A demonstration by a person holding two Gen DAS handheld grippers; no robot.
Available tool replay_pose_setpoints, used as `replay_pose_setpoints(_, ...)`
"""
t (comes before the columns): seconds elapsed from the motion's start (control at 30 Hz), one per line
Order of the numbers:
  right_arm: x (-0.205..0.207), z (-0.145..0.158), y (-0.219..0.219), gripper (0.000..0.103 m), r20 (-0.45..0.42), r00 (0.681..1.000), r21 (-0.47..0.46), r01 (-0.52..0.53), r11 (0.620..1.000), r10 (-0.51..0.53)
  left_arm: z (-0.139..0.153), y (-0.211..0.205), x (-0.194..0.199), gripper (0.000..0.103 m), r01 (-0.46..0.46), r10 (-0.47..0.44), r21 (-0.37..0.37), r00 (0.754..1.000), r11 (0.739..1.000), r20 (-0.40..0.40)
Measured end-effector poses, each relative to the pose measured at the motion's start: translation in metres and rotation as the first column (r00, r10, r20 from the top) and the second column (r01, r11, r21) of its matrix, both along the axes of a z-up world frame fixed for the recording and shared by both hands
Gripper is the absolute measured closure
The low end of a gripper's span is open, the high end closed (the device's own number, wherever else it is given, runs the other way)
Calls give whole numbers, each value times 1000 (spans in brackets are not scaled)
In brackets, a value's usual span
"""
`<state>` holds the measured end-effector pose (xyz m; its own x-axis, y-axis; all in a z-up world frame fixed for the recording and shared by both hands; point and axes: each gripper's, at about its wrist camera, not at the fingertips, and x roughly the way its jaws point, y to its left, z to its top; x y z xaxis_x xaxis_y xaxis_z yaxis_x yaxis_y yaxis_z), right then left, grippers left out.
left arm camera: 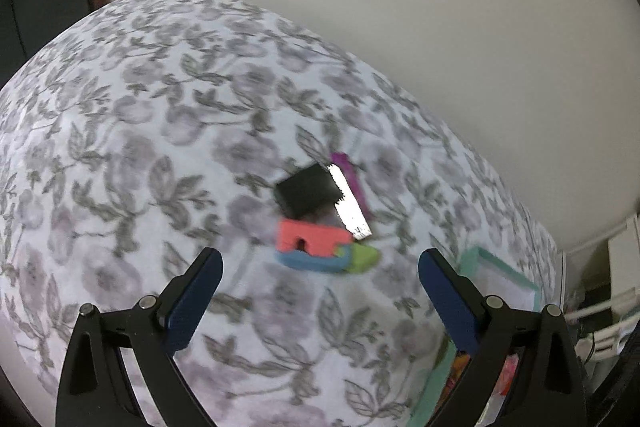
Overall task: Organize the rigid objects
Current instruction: 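Move both tools over the toy pile beside the tray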
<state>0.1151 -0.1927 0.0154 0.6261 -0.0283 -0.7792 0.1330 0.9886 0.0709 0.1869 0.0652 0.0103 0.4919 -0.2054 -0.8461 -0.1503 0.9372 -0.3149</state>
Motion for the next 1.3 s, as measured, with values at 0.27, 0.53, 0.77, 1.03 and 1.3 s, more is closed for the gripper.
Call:
replay_pose_setpoints(0.27,16,-18,51,0,-38,996,22,-83,996,84,15,57,8,4,-83,82,29,996,996,38)
replay_pose_setpoints(0.53,29,-38,90,0,-59,988,45,-143,989,146,8,98,16,4,-131,130,30,991,991,17)
replay_pose_setpoints(0.77,42,-57,102,0,-84,986,58,-138,989,142,-10,101,29,4,-119,119,20,993,993,-20)
replay_pose_setpoints(1.03,55,-74,104,0,-81,992,74,-95,993,101,-38,86,44,4,-74,74,-2,994,997,-85)
replay_pose_setpoints(1.3,81,-95,111,0,-108,994,149,-18,989,35,-55,88,51,4,-83,78,-36,990,996,-119)
